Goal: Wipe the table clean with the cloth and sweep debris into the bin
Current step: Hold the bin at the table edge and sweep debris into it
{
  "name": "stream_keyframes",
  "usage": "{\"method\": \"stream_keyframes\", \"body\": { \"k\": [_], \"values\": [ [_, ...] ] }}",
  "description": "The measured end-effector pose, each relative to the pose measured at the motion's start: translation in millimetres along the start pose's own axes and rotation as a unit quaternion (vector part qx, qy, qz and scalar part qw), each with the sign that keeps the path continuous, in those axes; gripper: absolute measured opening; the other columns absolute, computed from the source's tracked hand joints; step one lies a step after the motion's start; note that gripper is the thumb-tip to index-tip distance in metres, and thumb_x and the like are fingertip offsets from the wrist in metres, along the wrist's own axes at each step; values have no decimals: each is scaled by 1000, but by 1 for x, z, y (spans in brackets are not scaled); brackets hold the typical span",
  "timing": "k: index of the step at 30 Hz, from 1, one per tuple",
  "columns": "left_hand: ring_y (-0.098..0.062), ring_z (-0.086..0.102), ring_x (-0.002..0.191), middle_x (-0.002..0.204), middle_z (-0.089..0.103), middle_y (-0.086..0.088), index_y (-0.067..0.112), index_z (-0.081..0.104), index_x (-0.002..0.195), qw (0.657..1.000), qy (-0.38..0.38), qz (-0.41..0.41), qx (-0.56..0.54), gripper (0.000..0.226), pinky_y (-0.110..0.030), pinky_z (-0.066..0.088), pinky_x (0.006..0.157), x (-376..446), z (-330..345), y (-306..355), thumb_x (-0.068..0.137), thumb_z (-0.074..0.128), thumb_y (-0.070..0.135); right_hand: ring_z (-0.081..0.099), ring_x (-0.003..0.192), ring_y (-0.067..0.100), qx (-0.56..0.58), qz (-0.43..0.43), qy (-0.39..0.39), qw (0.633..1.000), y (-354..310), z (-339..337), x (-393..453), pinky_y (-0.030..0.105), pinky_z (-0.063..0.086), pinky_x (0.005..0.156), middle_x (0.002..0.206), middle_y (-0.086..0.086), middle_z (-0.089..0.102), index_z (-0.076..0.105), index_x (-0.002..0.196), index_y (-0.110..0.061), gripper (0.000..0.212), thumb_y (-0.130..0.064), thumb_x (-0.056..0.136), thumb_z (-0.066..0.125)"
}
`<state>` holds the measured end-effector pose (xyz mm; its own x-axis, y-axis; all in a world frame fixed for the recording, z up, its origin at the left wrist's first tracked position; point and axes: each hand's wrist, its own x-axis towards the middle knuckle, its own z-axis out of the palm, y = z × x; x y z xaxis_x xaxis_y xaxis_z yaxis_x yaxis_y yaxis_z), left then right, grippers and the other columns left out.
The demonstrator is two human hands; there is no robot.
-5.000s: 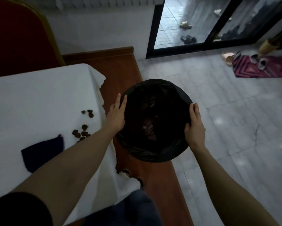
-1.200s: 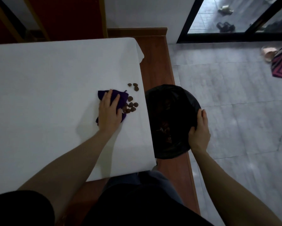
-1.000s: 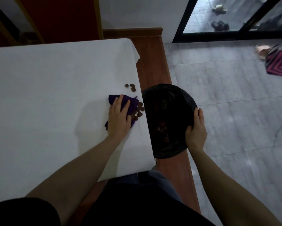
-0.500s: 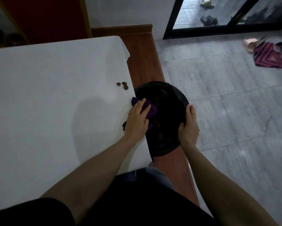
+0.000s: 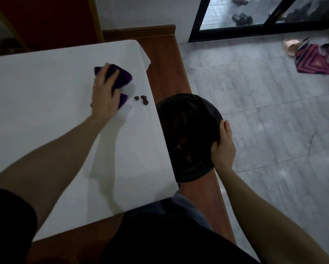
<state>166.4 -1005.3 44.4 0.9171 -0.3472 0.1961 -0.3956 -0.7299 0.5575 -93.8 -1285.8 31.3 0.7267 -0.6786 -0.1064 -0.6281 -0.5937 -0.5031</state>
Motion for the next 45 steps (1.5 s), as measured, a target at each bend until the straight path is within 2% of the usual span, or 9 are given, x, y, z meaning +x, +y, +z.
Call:
{"method": "stream_keyframes", "body": {
  "k": [2,5,8,13,22,32,36,40,45],
  "values": [
    [-36,22,148,161,22,-19,3,40,148,999,-23,-22,24,51,-40,17,123,18,-2,-27,98,45,8,62,99,34,-2,-2,3,1000,1,0,1,26,45,69,163,-7,19,22,156,-25,78,6,87,43],
    [-43,20,147,159,20,-26,-1,38,148,996,-74,-29,44,51,-43,14,122,30,5,-55,98,44,10,58,106,33,-5,7,6,1000,-1,-2,4,34,50,80,163,-7,19,22,156,-25,77,6,89,43],
    [-45,21,146,158,22,-27,-2,41,147,995,-89,-26,48,52,-45,13,122,31,16,-55,96,42,13,53,108,27,-9,8,6,1000,-4,-1,10,30,47,85,163,-7,19,23,156,-25,76,5,90,43],
    [-42,25,146,158,27,-23,2,43,146,994,-99,-10,54,57,-45,16,122,25,29,-32,93,40,21,48,111,22,-8,5,10,1000,-8,0,17,34,49,90,163,-8,20,23,156,-26,76,5,89,43],
    [-39,22,148,160,27,-18,6,44,147,990,-132,1,56,60,-48,19,121,-13,60,35,90,39,24,52,113,27,1,6,10,1000,-15,-4,19,36,48,92,163,-7,21,23,156,-25,75,5,90,43],
    [-34,25,147,159,29,-16,9,44,147,987,-152,42,25,58,-48,23,121,-73,90,93,92,37,21,52,115,26,15,-2,9,1000,-12,-7,11,35,48,92,163,-6,21,23,156,-24,73,4,91,43],
    [-36,32,143,156,34,-17,7,46,146,988,-144,49,-27,54,-48,26,119,-95,95,101,93,39,15,54,113,28,24,-2,12,1000,-10,-9,9,35,49,88,163,-6,22,24,156,-23,75,6,89,43],
    [-34,30,144,157,32,-16,7,46,146,988,-116,15,-98,54,-43,24,121,-109,83,106,93,40,11,55,113,25,30,-5,10,999,-3,-8,8,23,41,79,163,-7,22,25,156,-24,76,5,88,43],
    [-35,35,142,155,35,-19,1,47,144,998,-20,-24,-46,50,-44,27,120,-120,54,80,96,39,9,52,121,25,41,-2,5,999,6,-10,8,23,39,80,163,-5,21,23,156,-23,76,7,88,42]
  ]
}}
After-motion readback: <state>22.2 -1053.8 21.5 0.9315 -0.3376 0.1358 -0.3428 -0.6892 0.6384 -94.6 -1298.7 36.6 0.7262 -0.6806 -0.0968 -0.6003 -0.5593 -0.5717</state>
